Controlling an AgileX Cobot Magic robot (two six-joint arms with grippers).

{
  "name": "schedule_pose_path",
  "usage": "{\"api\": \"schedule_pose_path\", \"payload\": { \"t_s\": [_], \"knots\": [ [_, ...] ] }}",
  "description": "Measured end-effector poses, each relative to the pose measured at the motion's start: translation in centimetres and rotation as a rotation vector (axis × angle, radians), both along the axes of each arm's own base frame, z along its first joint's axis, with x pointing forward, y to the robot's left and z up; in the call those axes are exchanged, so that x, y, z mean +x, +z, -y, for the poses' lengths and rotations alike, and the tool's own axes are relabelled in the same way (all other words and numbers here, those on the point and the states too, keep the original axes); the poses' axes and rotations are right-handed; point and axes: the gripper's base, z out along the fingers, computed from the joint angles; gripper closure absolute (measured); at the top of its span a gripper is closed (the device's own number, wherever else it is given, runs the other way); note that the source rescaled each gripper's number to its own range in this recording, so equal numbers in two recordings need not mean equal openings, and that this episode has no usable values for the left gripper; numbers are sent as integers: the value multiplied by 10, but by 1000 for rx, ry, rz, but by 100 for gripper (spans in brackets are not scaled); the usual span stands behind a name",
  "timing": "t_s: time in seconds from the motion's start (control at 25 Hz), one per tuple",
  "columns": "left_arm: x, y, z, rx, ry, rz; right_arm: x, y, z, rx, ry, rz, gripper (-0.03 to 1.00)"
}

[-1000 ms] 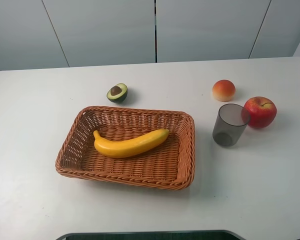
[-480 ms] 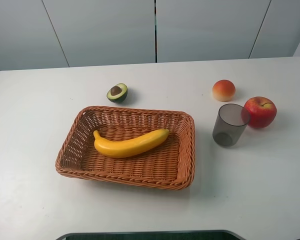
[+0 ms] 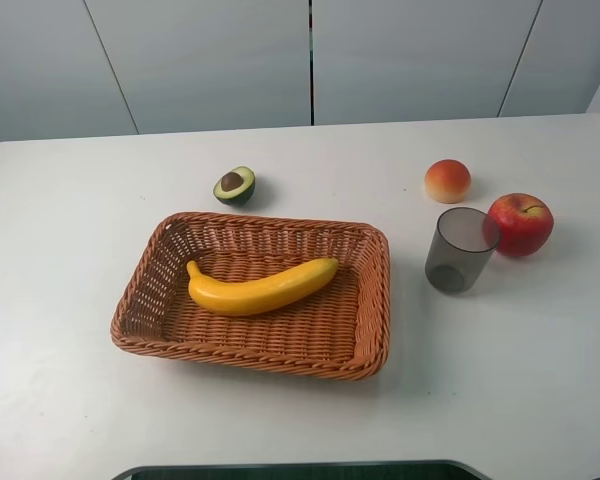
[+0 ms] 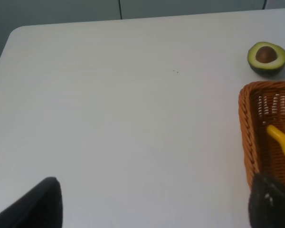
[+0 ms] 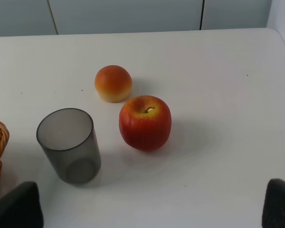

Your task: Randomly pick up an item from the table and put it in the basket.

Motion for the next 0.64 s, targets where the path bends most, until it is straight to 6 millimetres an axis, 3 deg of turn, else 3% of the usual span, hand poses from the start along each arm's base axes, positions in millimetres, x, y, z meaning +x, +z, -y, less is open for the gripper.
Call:
{"api": "schedule_pose_path", "payload": {
  "t_s": [0.64],
  "knots": [
    [0, 0, 0, 0, 0, 0, 0, 0, 0, 2, -1, 2, -3]
  ]
}}
